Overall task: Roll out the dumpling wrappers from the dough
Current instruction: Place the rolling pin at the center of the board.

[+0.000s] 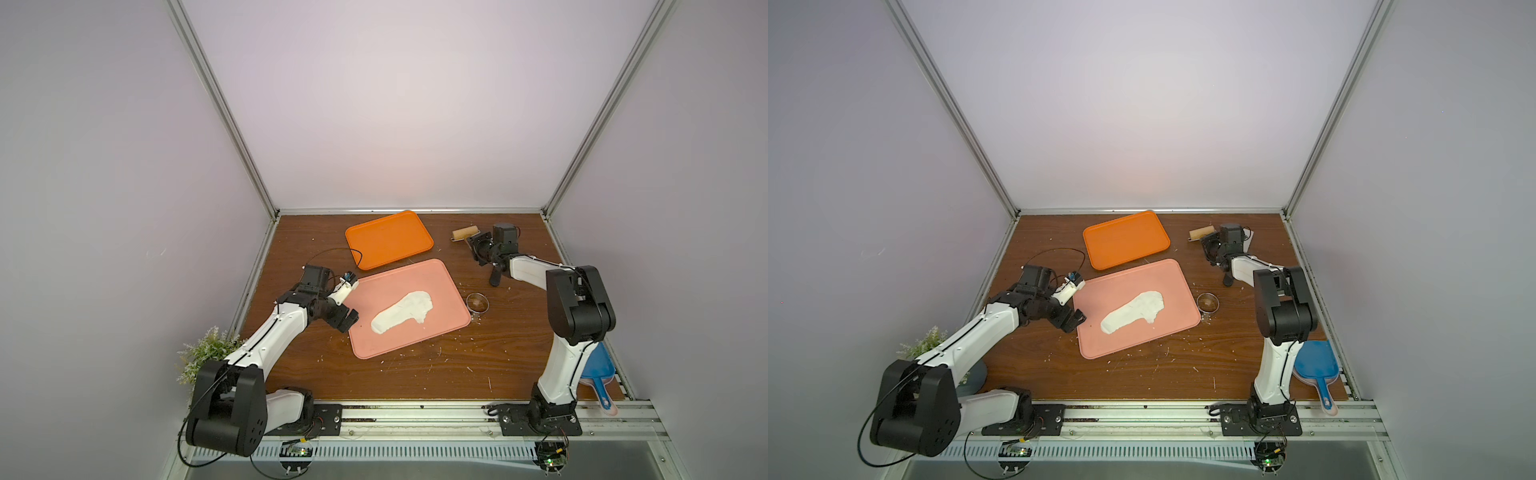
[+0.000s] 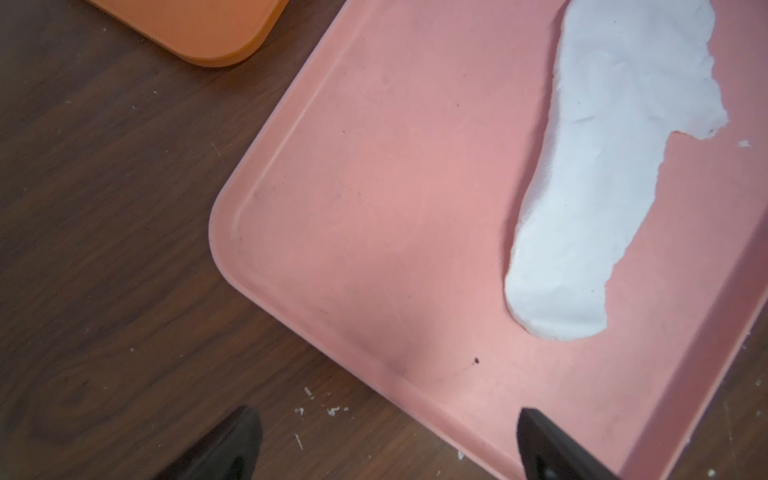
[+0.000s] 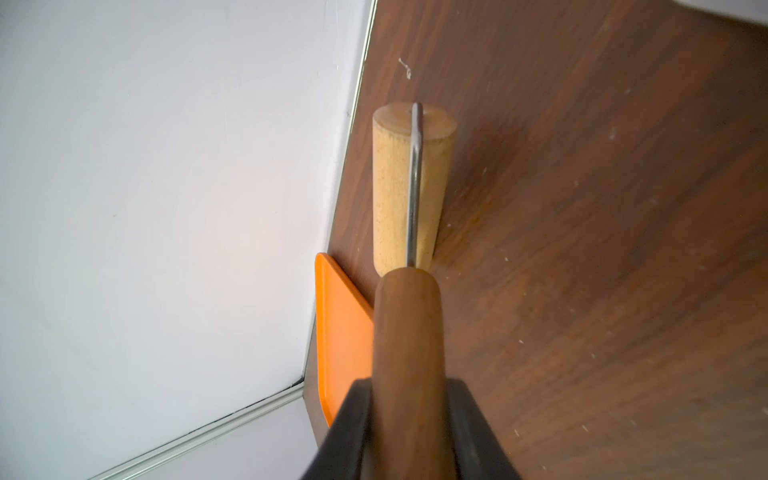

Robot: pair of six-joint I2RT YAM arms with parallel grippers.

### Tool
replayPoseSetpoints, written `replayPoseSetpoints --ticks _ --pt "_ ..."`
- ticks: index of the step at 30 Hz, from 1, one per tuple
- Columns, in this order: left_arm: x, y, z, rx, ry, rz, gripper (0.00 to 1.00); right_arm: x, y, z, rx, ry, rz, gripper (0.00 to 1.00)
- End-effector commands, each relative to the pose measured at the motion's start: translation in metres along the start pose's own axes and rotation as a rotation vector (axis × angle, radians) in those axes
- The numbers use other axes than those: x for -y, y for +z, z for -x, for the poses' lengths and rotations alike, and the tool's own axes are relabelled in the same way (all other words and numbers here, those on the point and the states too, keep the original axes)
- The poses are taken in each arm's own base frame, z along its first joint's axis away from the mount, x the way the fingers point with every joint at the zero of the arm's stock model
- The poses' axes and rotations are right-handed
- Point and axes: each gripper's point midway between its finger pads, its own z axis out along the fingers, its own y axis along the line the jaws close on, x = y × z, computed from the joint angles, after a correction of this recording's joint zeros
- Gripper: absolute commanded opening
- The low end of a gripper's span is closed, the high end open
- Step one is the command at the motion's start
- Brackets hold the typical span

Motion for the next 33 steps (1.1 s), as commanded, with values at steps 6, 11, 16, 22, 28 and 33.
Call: replayPoseSetpoints --ticks 6,11,16,22,28,33 --pt "0.005 0.002 -0.002 -0.003 0.002 -0.014 1.00 0.020 -0.021 -0.020 -0.043 -0.047 -0.059 0.49" --pt "0.007 0.003 -0.004 -0.010 0.000 -0.025 1.00 0.034 -0.028 -0.033 -0.115 -0.099 -0.129 0.69" --pt "0.007 0.004 -0.004 -0.013 -0.001 -0.029 1.00 0.041 -0.050 -0.037 -0.136 -0.170 -0.205 0.93" --pt "0.008 0.005 -0.006 -0.022 -0.003 -0.038 1.00 0.043 -0.093 -0.038 -0.126 -0.297 -0.296 0.99" --pt "0.006 0.003 -0.005 -0.018 -0.006 -0.021 1.00 0.054 -0.149 -0.037 -0.083 -0.404 -0.359 0.96" --pt "0.008 0.007 -0.006 -0.024 -0.017 -0.038 0.97 0.069 -0.190 -0.043 -0.068 -0.489 -0.346 0.81"
